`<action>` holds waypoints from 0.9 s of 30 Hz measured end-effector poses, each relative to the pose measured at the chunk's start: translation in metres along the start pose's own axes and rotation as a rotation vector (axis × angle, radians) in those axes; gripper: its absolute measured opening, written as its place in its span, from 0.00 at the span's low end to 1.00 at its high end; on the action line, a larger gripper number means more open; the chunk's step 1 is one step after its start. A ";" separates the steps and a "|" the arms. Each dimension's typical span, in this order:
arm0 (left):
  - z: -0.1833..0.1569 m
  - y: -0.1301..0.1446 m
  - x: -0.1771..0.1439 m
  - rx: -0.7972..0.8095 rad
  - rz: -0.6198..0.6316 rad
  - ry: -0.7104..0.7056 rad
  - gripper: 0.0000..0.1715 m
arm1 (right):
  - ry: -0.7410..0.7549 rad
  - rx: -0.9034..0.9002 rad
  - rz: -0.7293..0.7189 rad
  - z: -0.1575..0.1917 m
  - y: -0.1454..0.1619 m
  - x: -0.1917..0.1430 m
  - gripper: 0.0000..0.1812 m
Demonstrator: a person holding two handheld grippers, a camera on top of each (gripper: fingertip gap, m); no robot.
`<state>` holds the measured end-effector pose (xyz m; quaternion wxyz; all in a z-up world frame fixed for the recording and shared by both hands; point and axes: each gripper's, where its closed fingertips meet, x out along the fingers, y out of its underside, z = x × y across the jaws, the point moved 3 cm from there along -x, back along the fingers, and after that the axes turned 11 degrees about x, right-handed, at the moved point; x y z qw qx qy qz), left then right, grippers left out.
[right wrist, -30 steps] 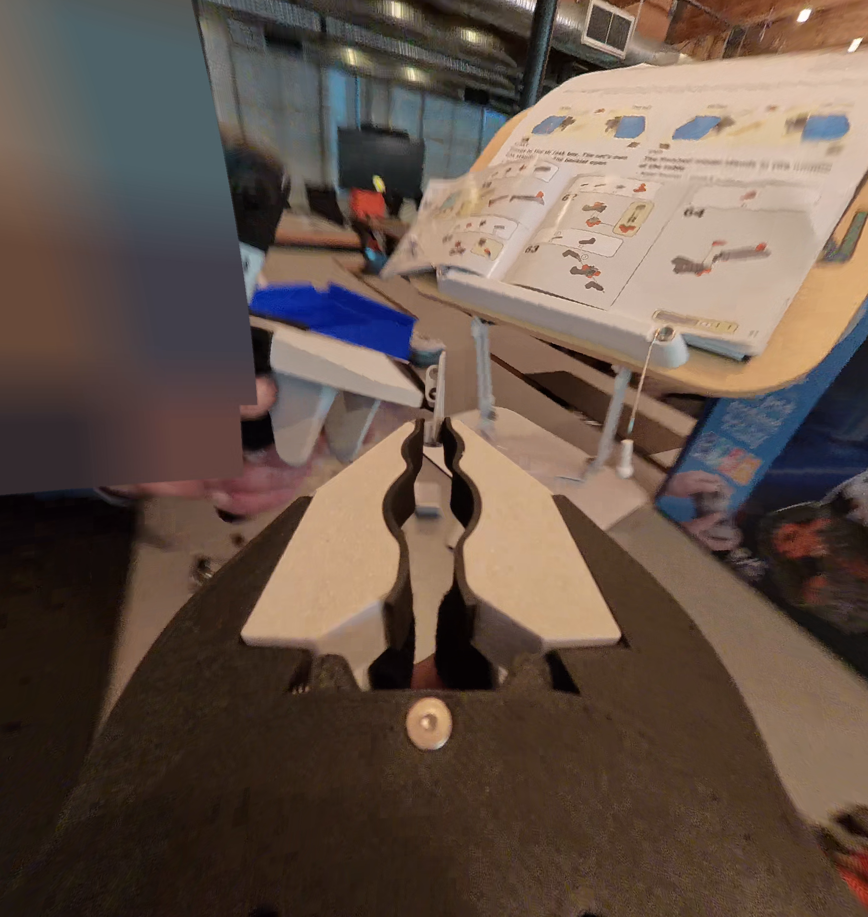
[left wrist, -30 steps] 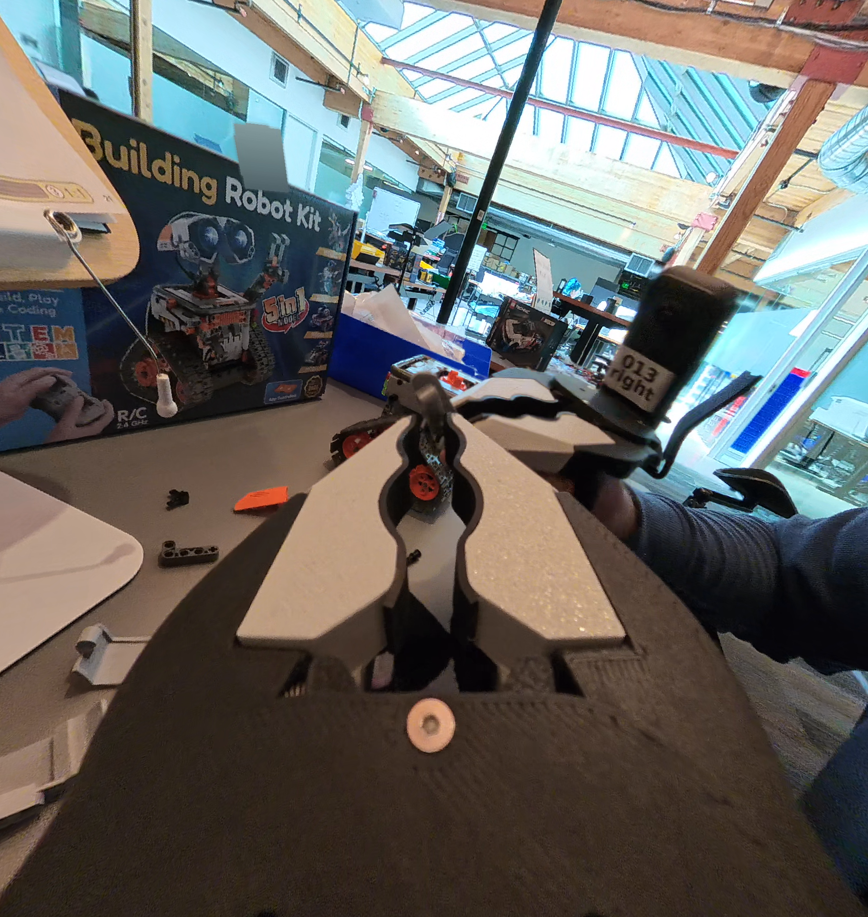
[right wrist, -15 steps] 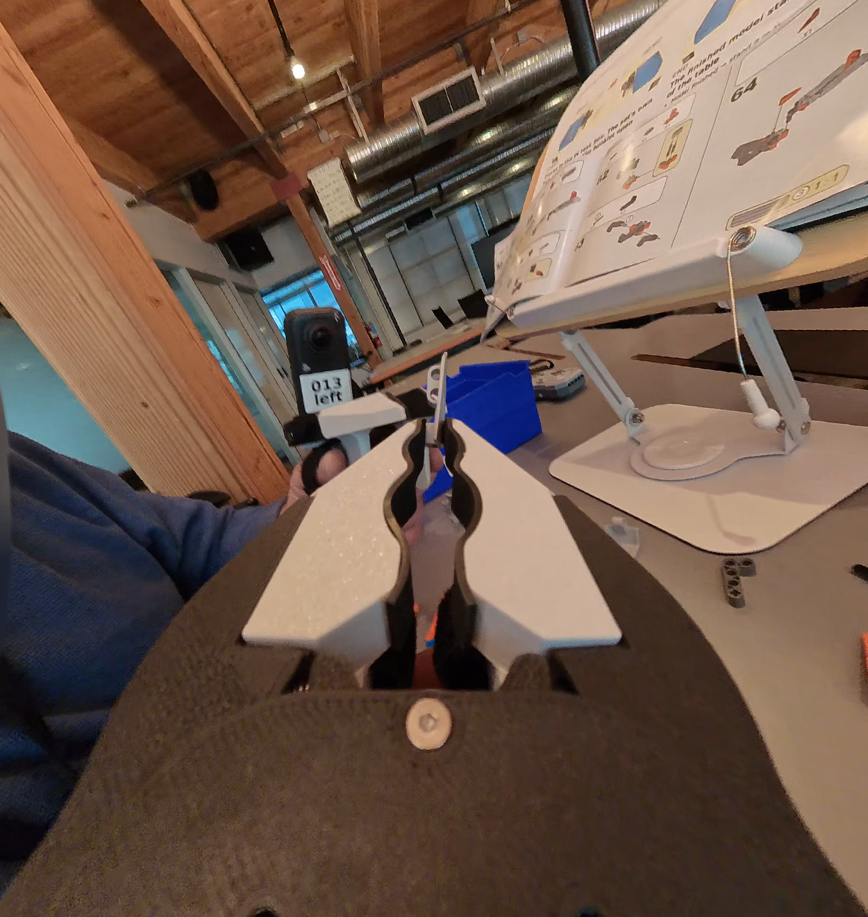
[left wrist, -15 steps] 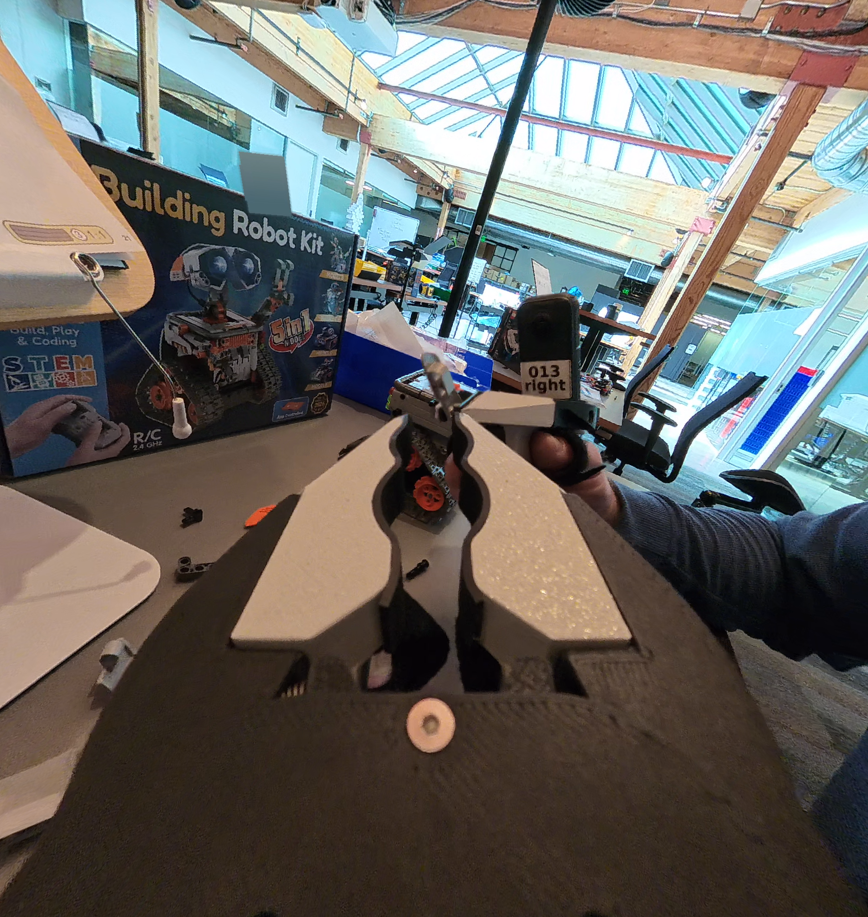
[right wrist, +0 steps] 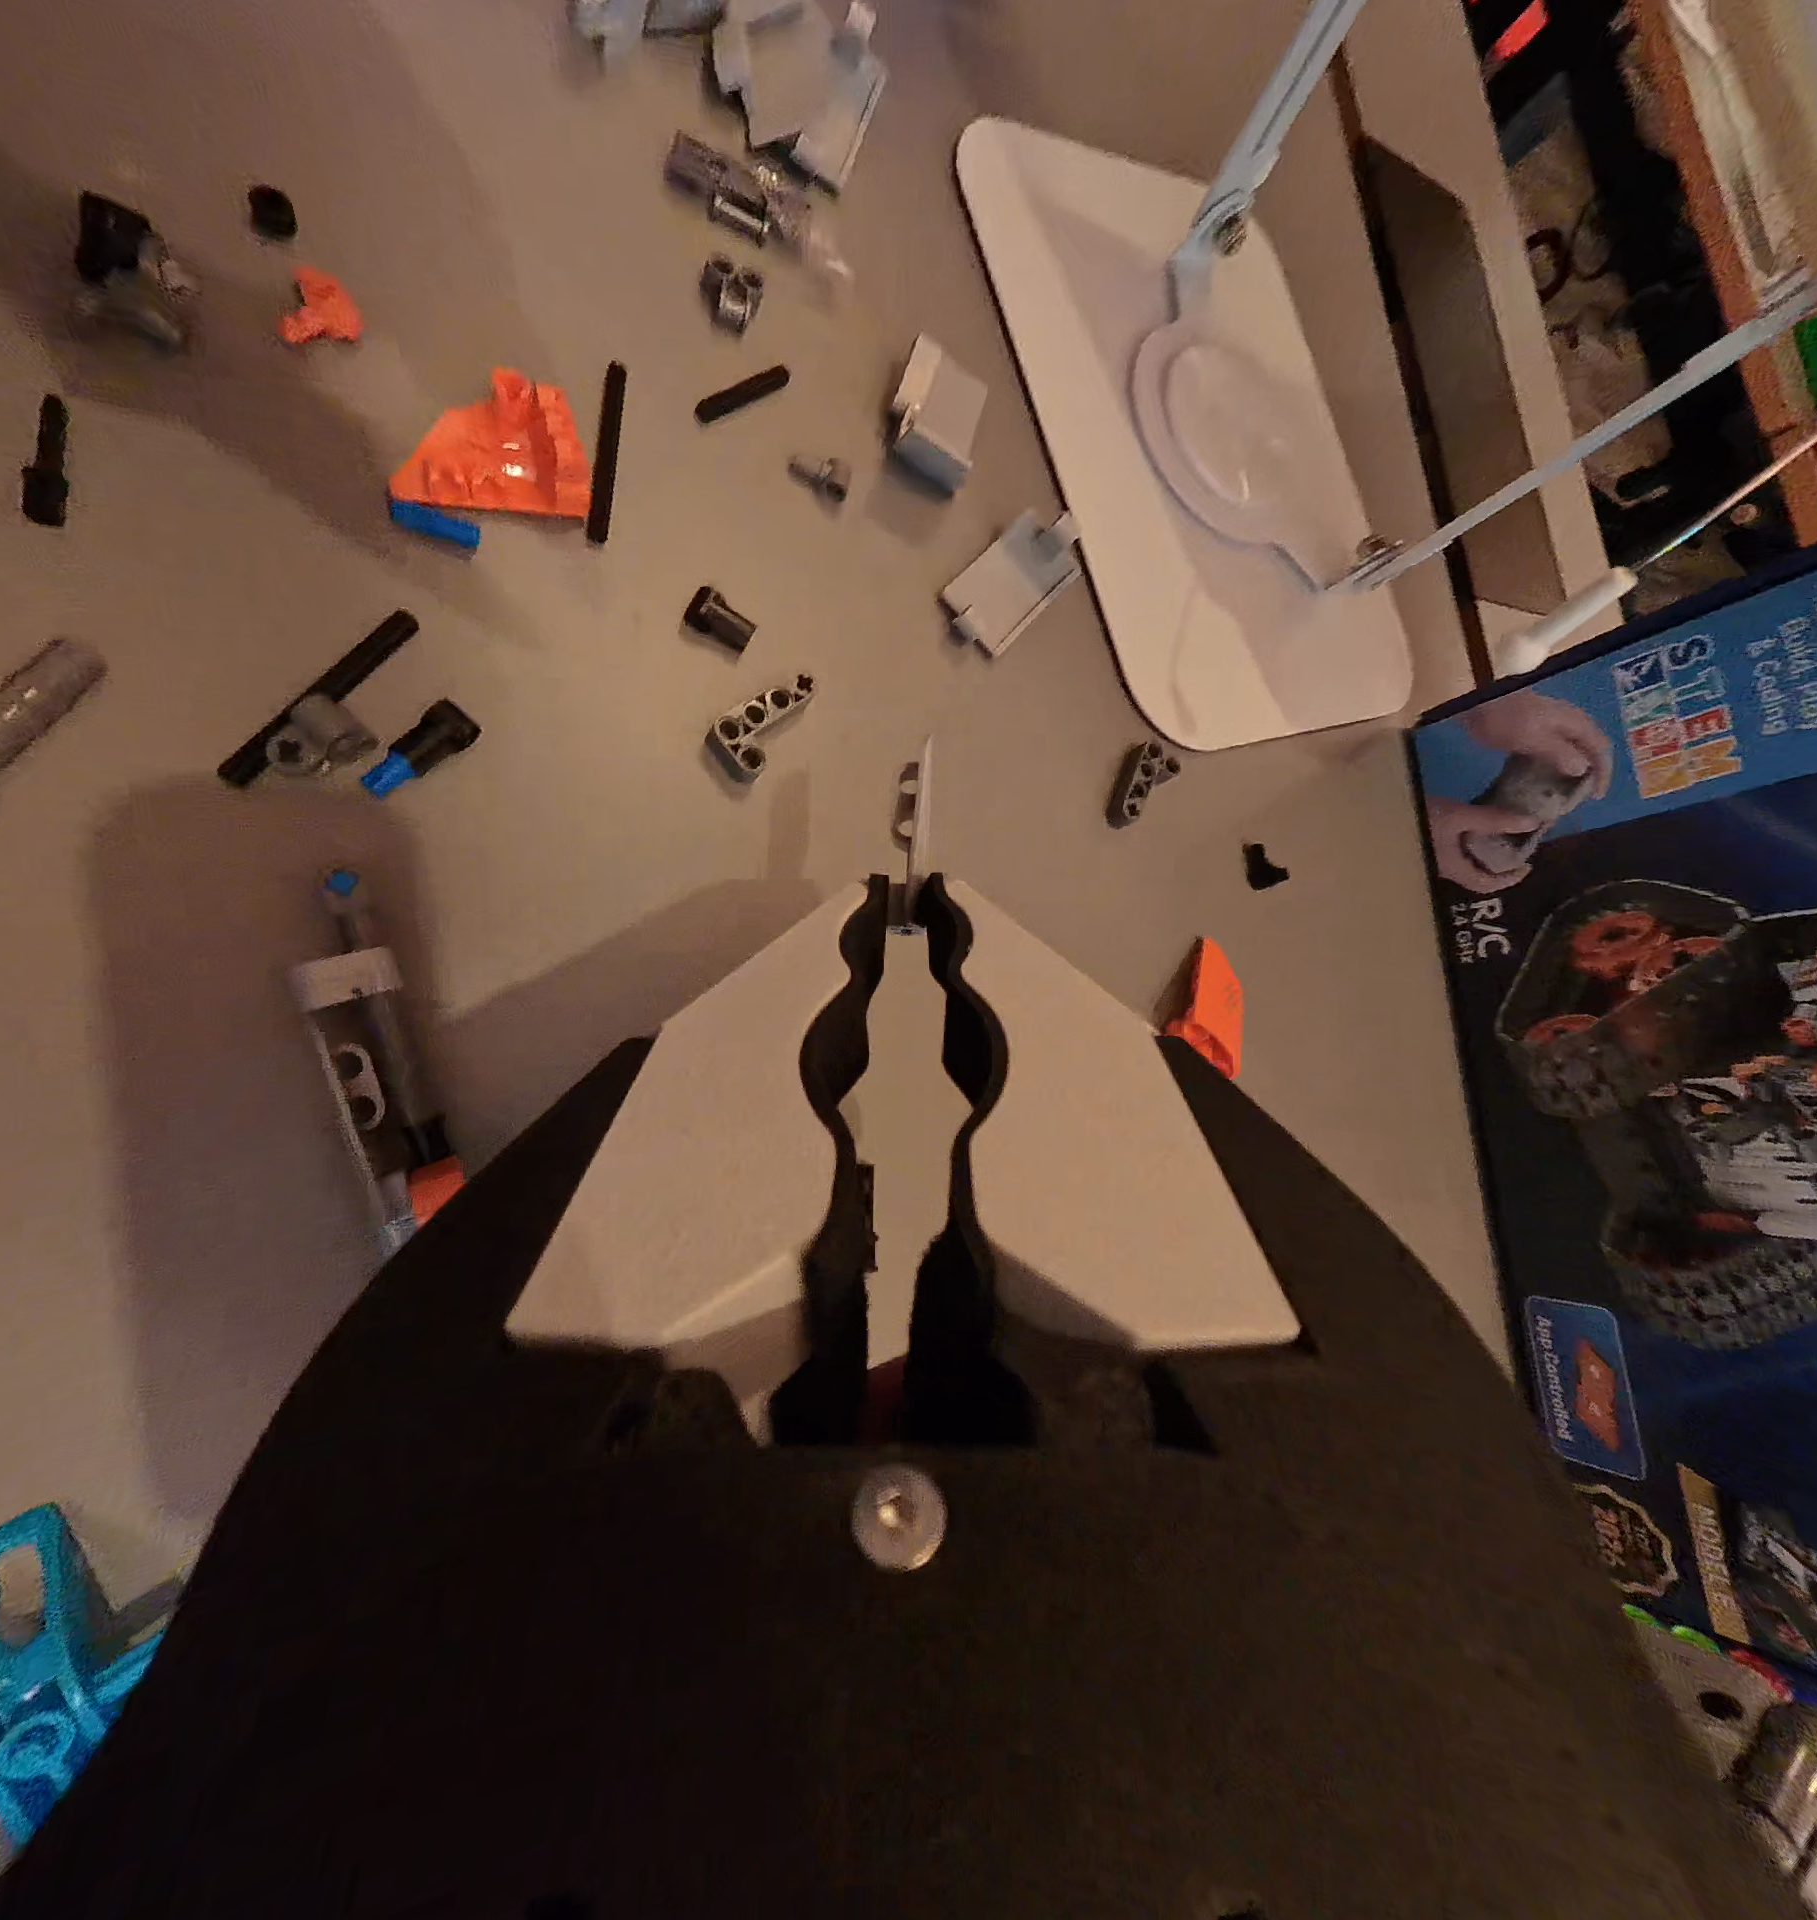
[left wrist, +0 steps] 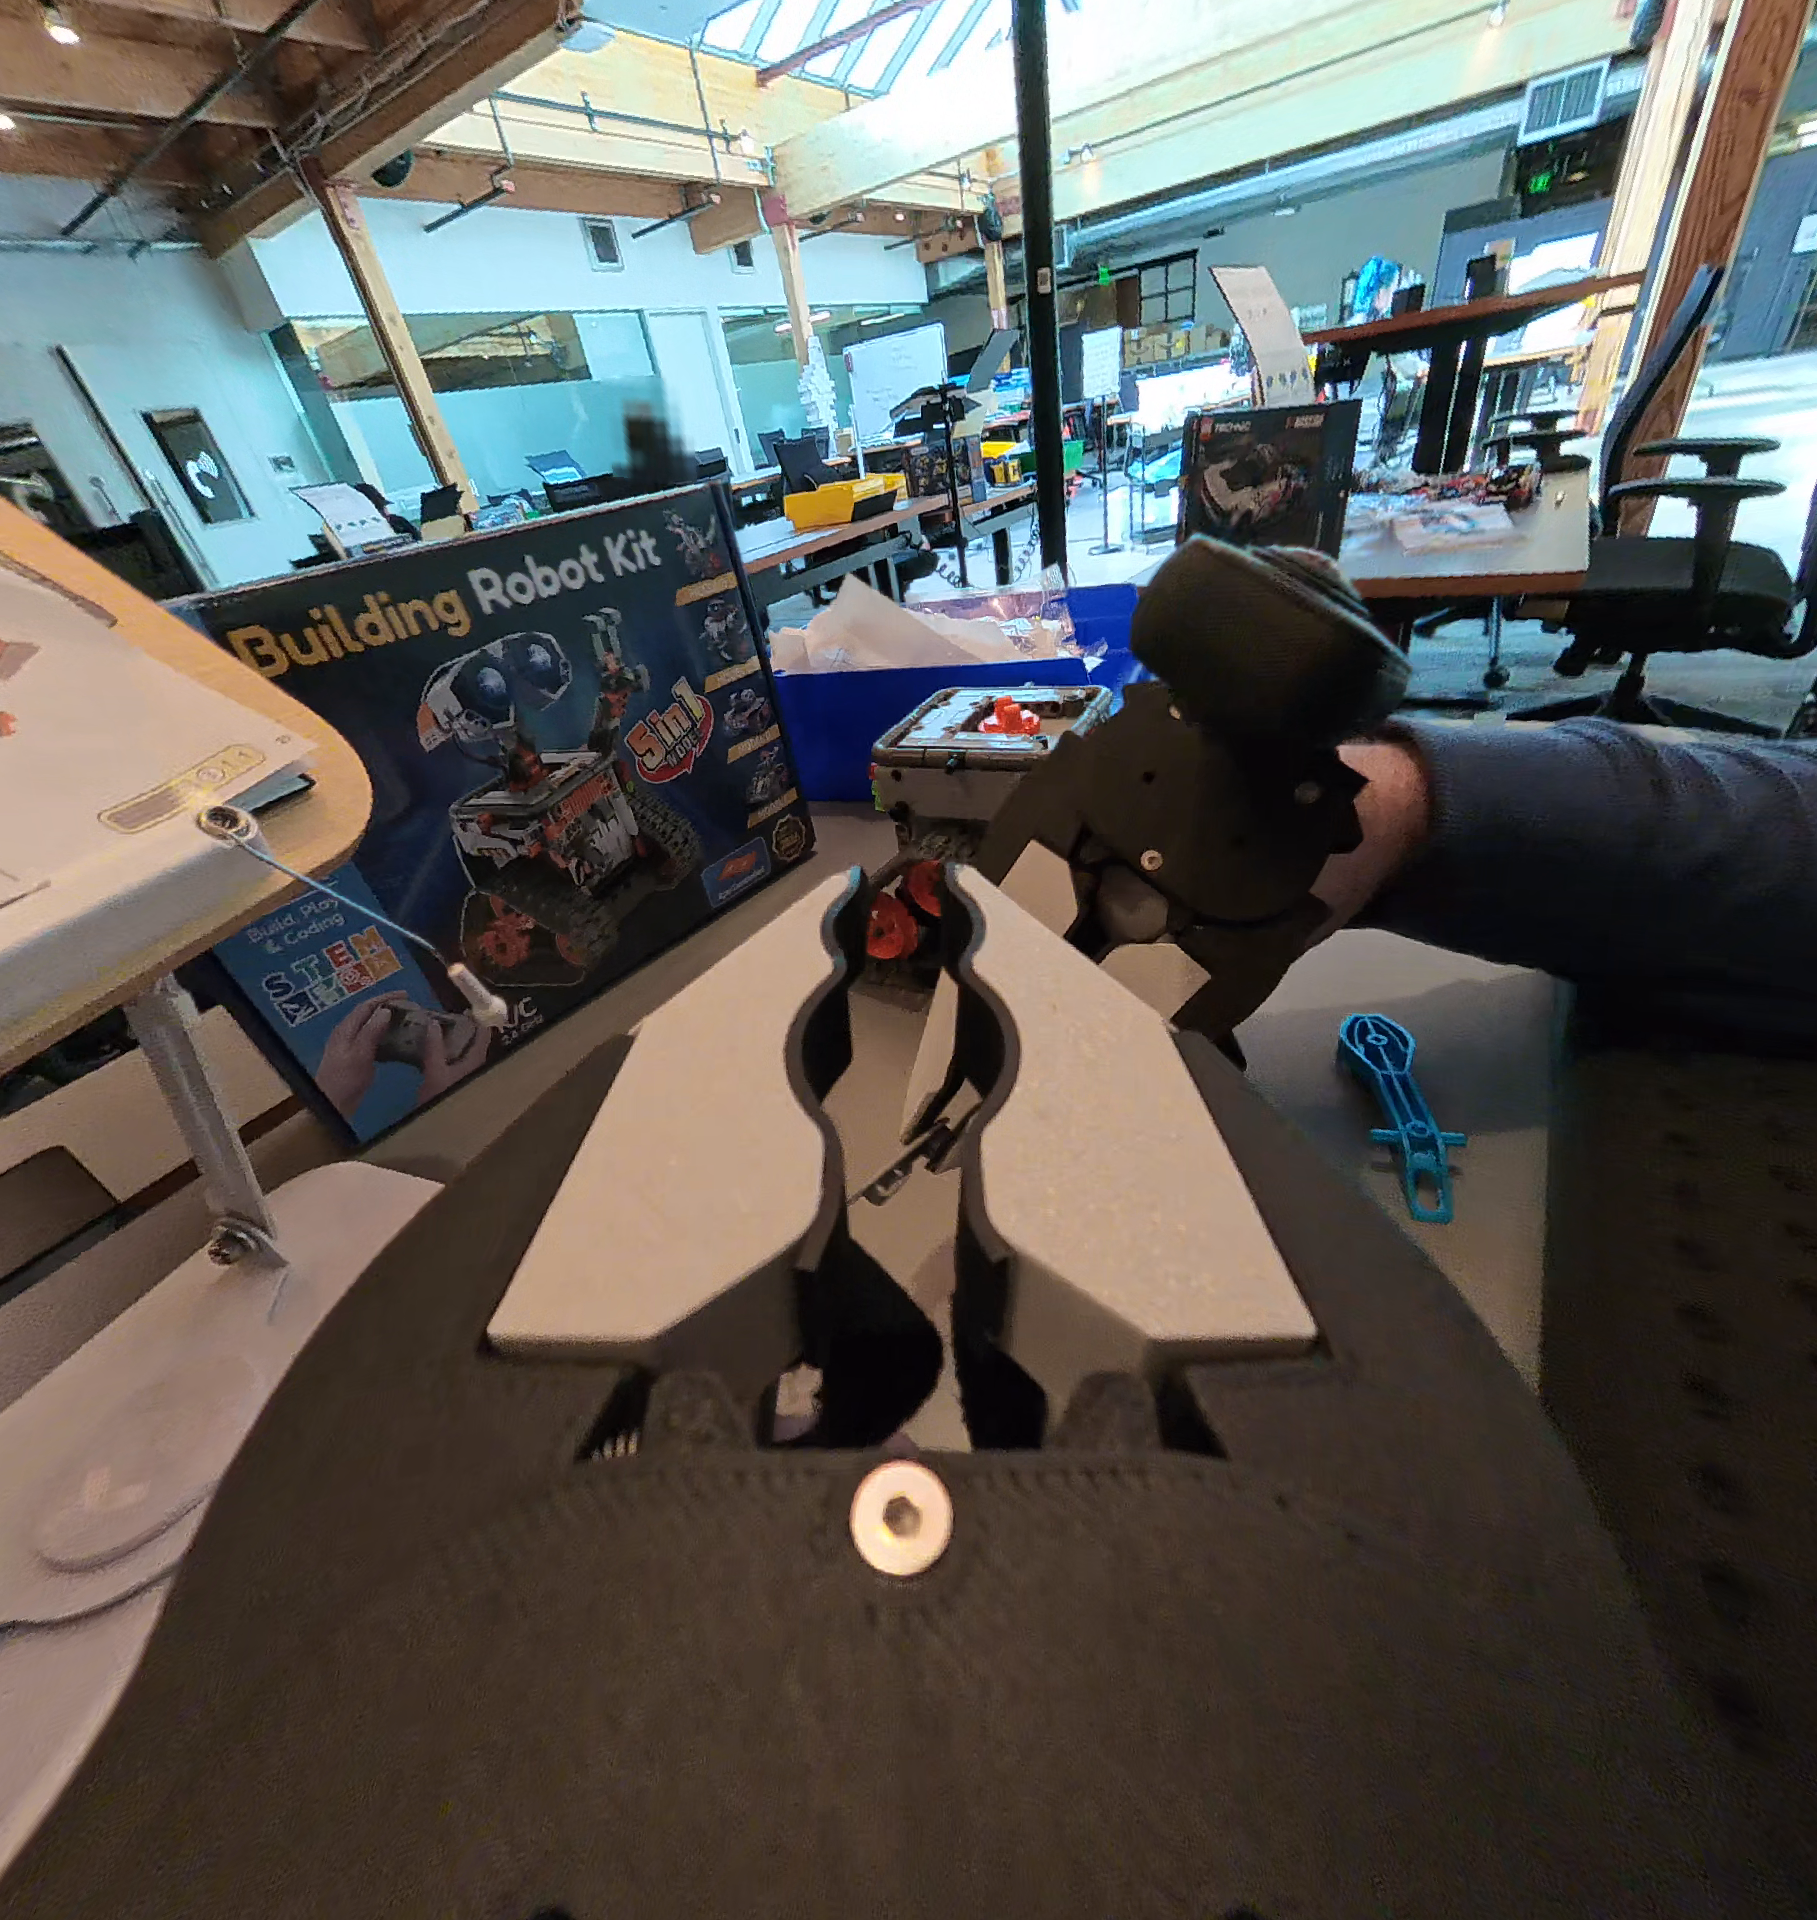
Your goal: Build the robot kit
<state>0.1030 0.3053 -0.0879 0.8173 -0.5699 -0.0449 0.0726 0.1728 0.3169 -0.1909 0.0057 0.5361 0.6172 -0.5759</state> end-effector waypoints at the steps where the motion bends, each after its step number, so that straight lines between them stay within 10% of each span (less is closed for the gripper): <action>1: -0.003 0.001 0.001 0.013 0.007 0.006 0.07 | -0.008 -0.005 0.011 0.001 0.003 0.001 0.02; 27: -0.021 0.009 0.006 0.068 0.068 0.093 0.10 | -0.067 -0.198 0.154 0.020 0.033 0.017 0.02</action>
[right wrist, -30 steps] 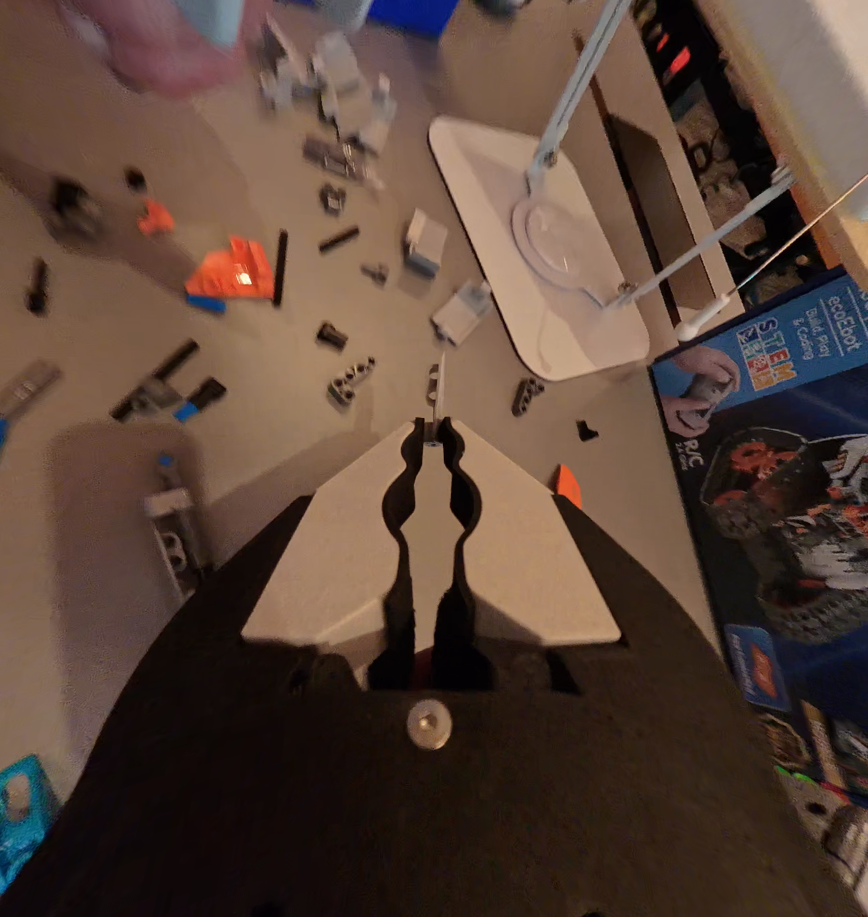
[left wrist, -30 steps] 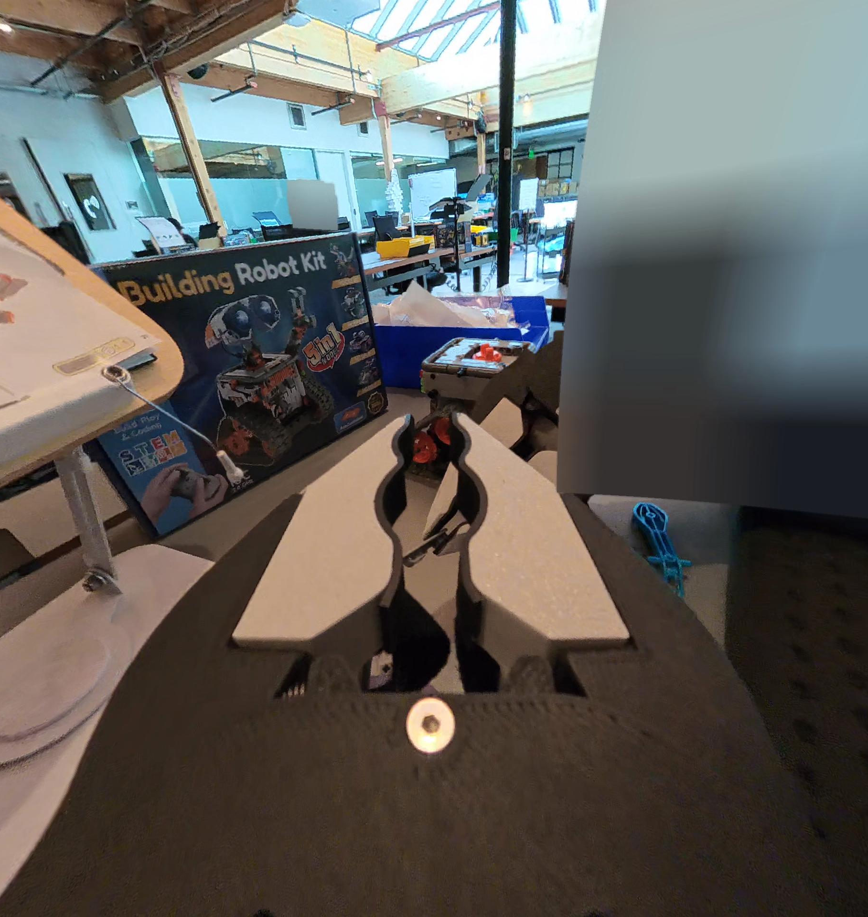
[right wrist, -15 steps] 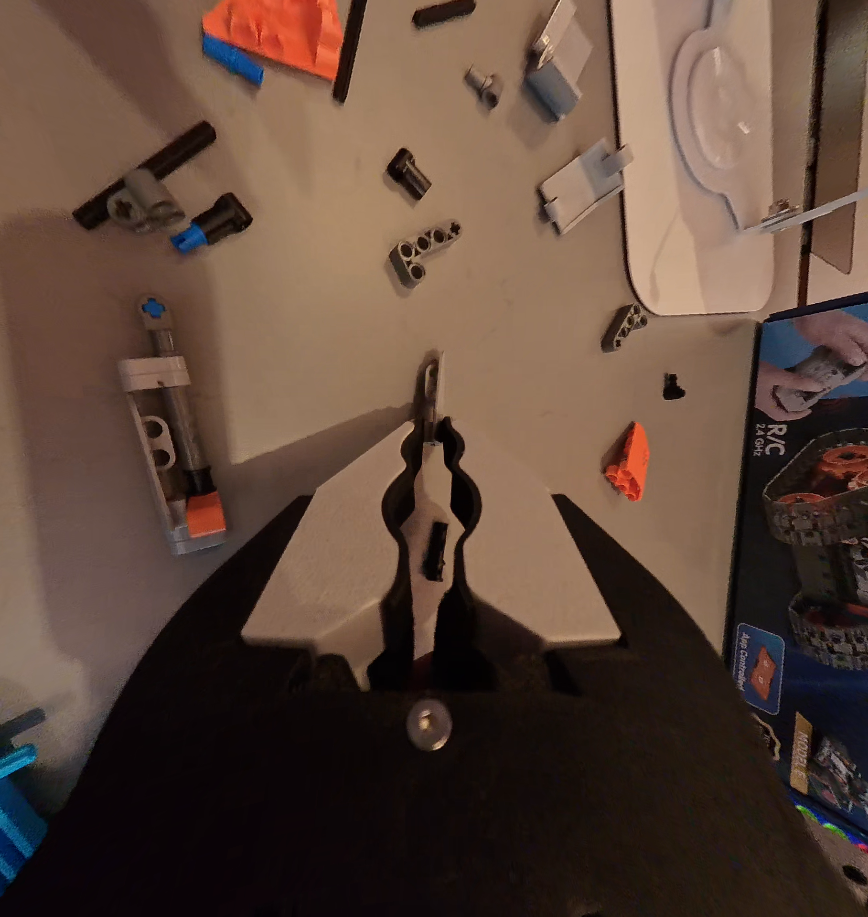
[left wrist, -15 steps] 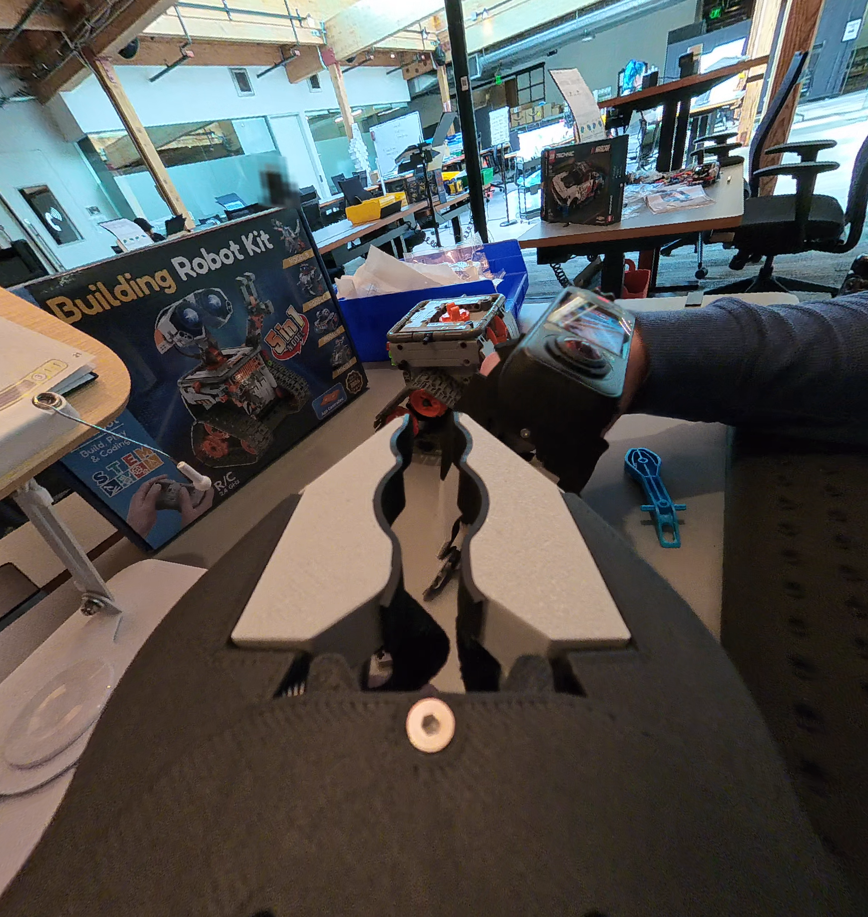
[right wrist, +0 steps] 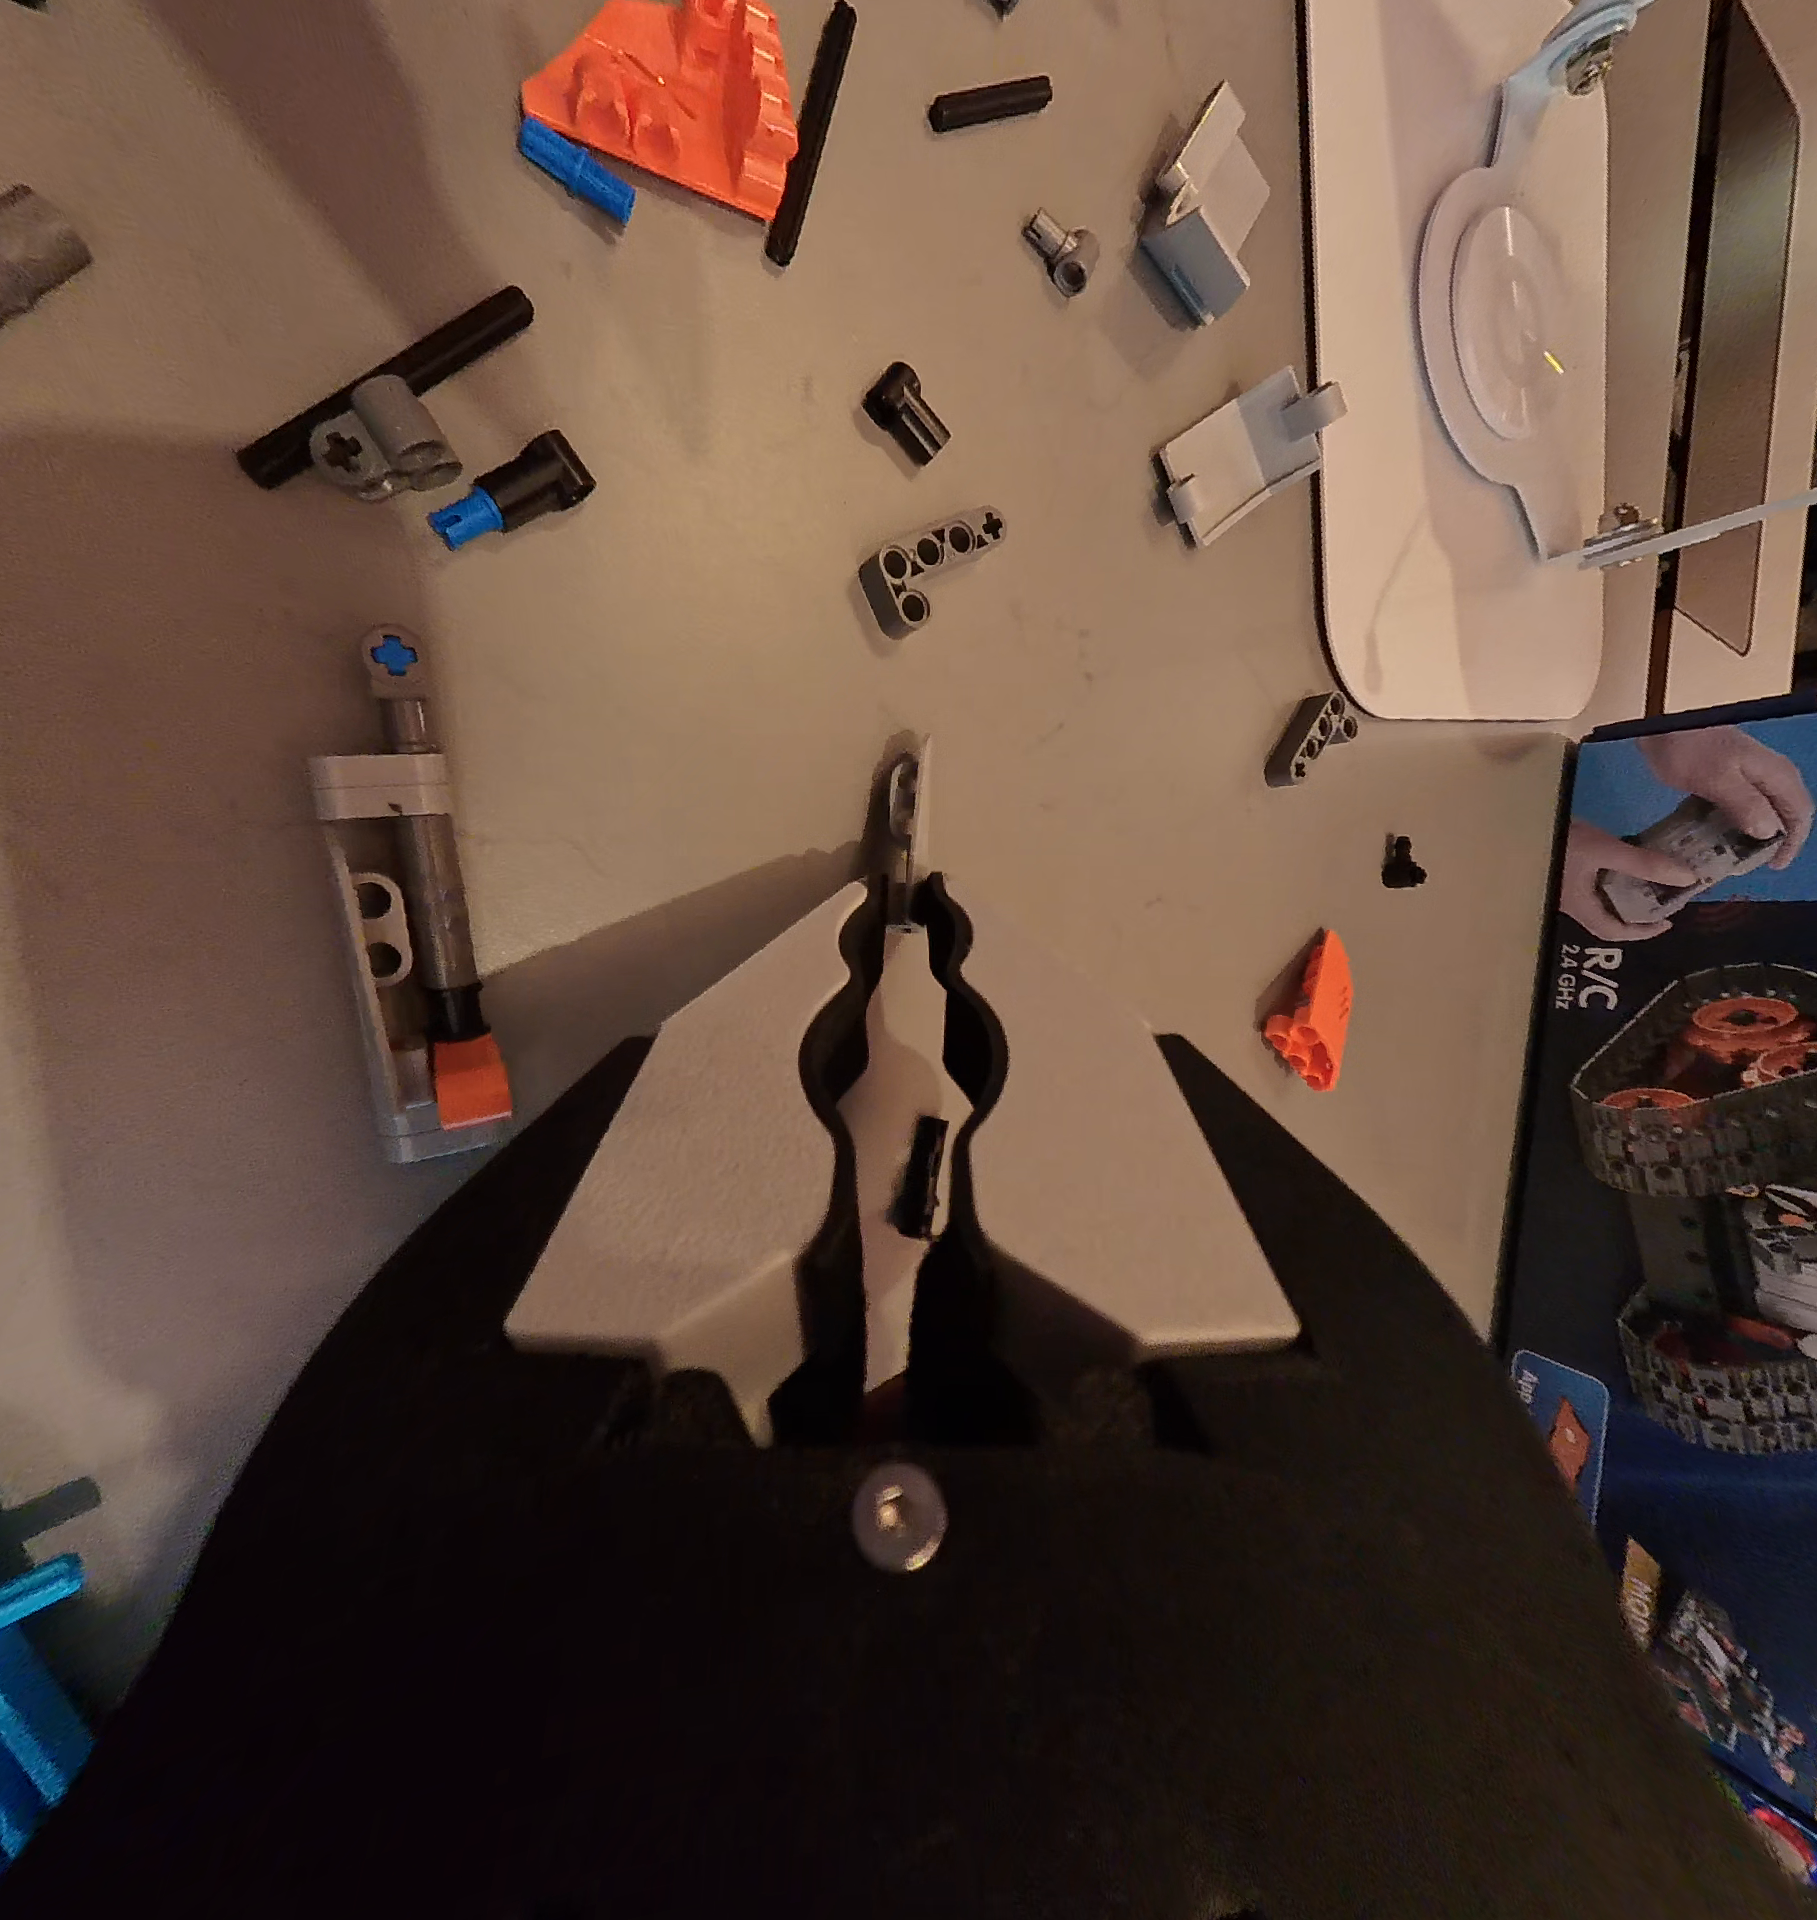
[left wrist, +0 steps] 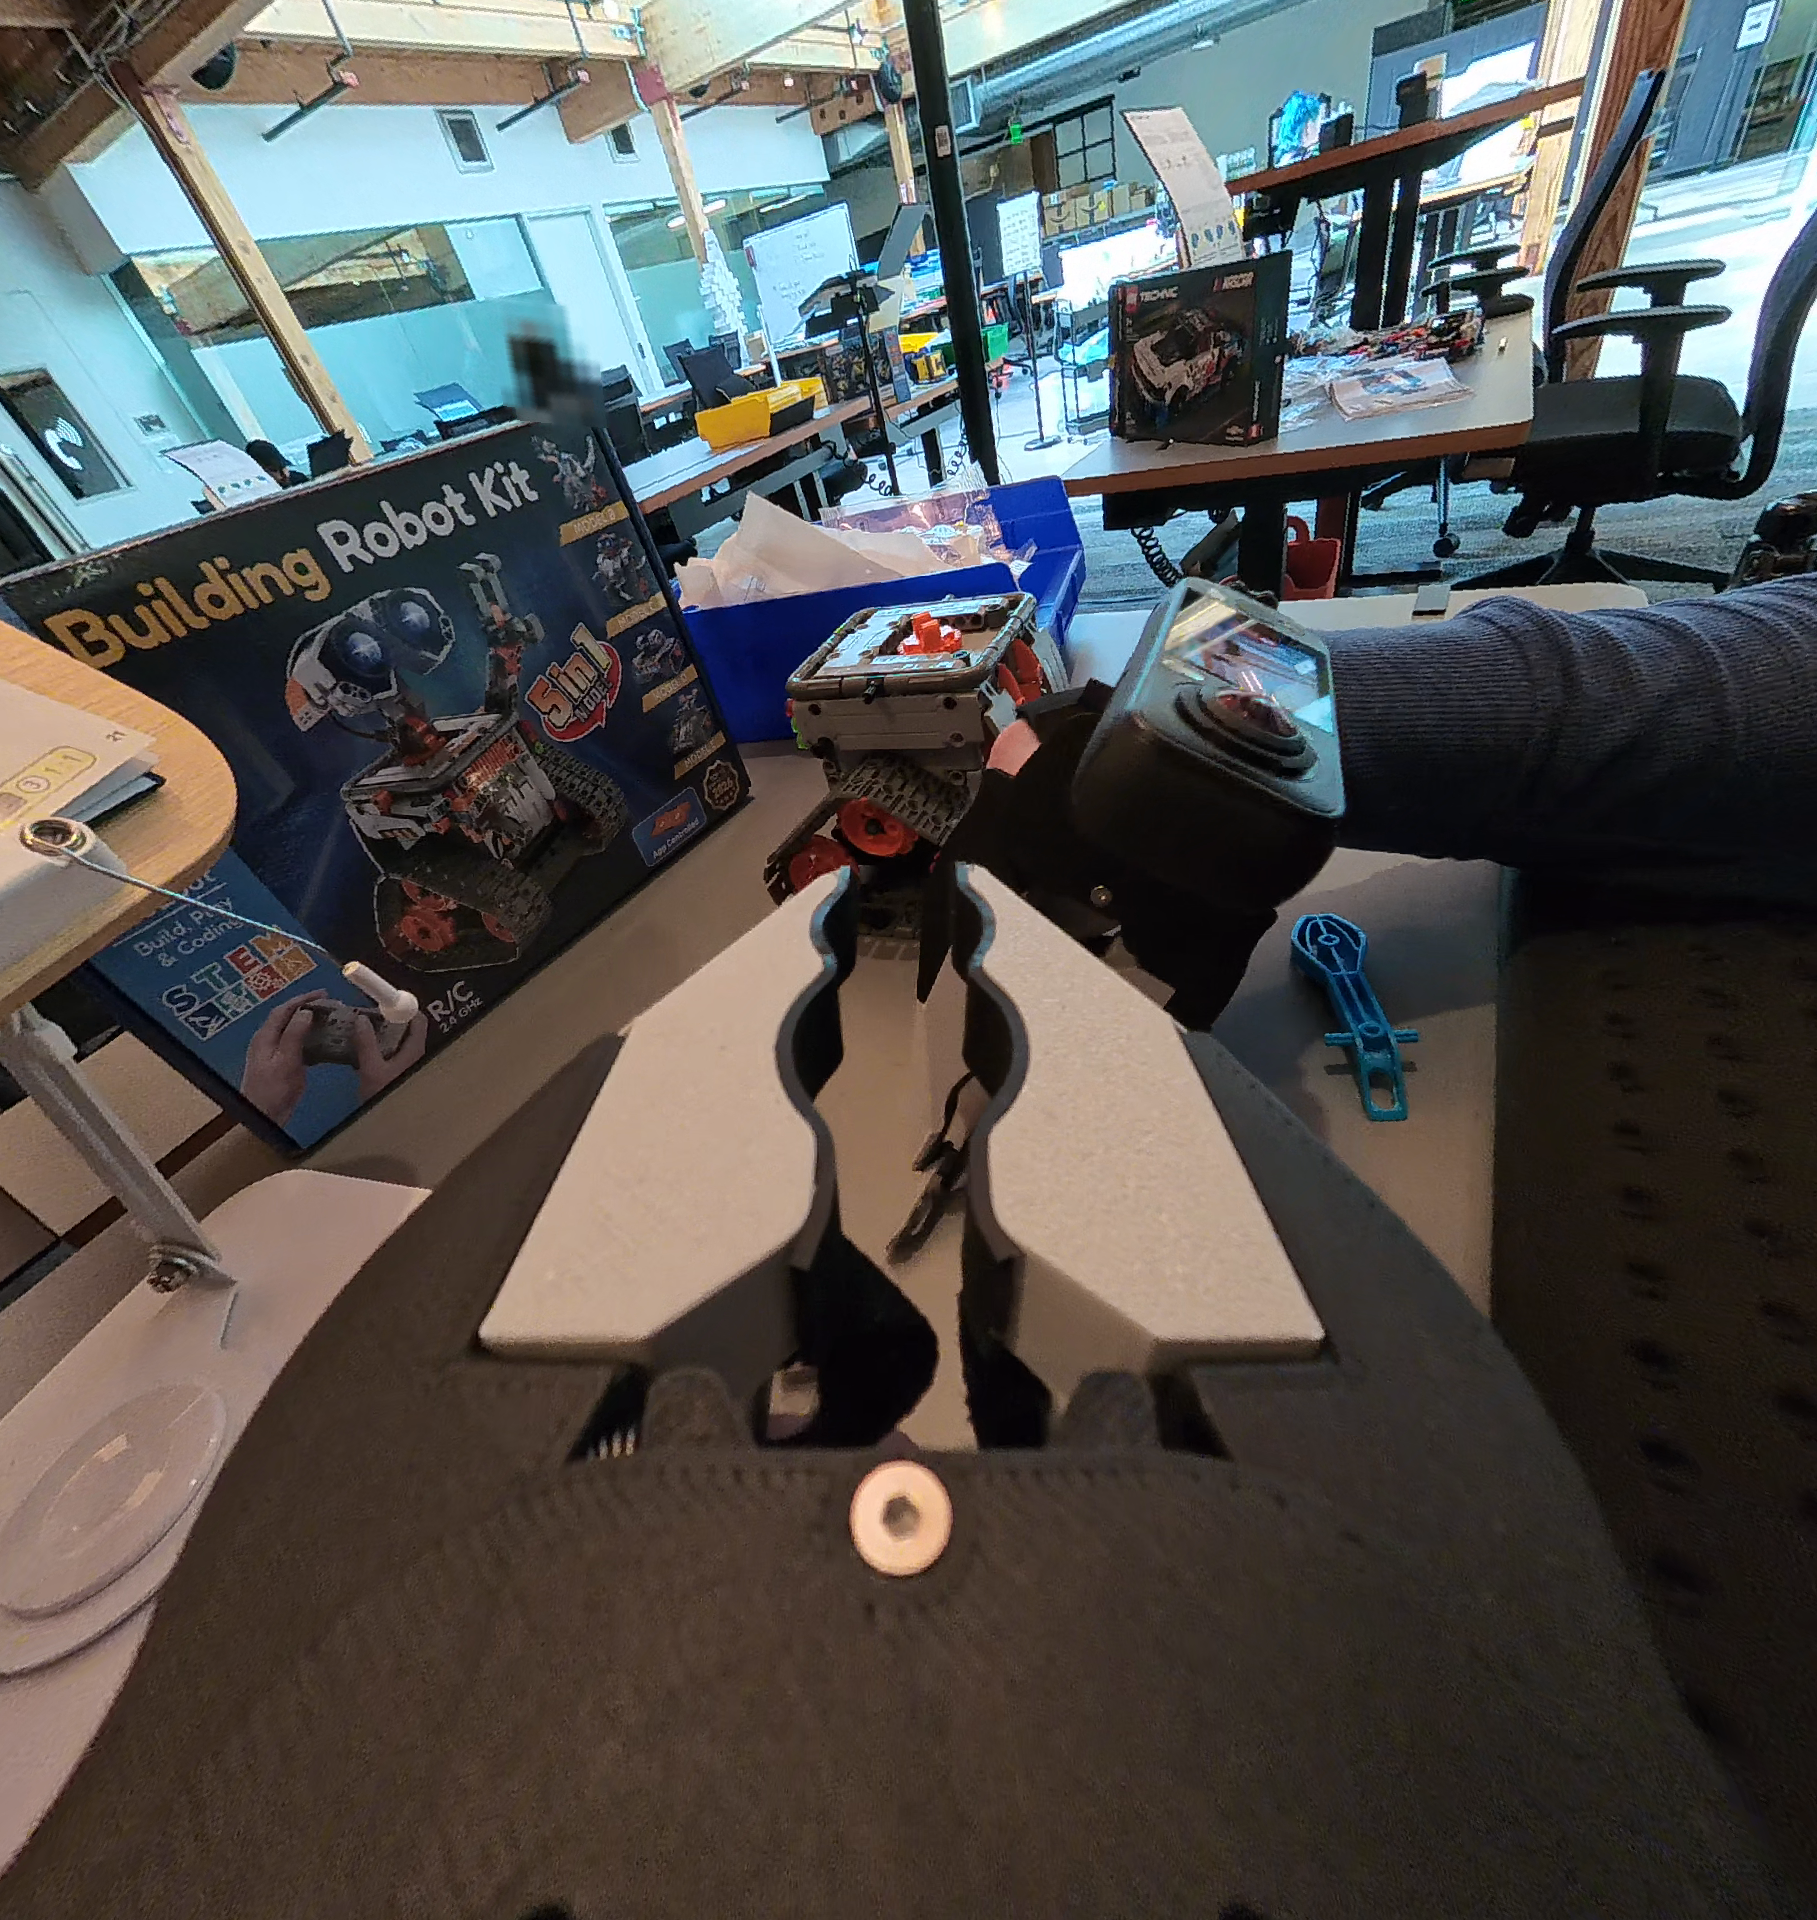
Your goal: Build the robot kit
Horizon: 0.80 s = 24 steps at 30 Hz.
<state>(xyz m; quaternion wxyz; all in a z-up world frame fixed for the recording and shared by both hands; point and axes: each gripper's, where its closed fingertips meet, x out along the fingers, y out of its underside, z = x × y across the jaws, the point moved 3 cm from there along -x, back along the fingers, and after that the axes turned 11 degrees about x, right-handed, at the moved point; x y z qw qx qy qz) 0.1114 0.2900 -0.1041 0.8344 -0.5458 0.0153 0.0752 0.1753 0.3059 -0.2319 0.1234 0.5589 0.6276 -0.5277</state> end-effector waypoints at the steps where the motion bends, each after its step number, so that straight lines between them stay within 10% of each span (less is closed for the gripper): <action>1: 0.000 0.000 0.000 -0.001 0.001 0.001 0.10 | 0.005 -0.003 0.002 -0.001 0.000 0.000 0.02; 24: -0.008 0.002 0.003 0.038 0.022 0.033 0.14 | -0.128 0.062 -0.090 0.013 -0.011 -0.009 0.10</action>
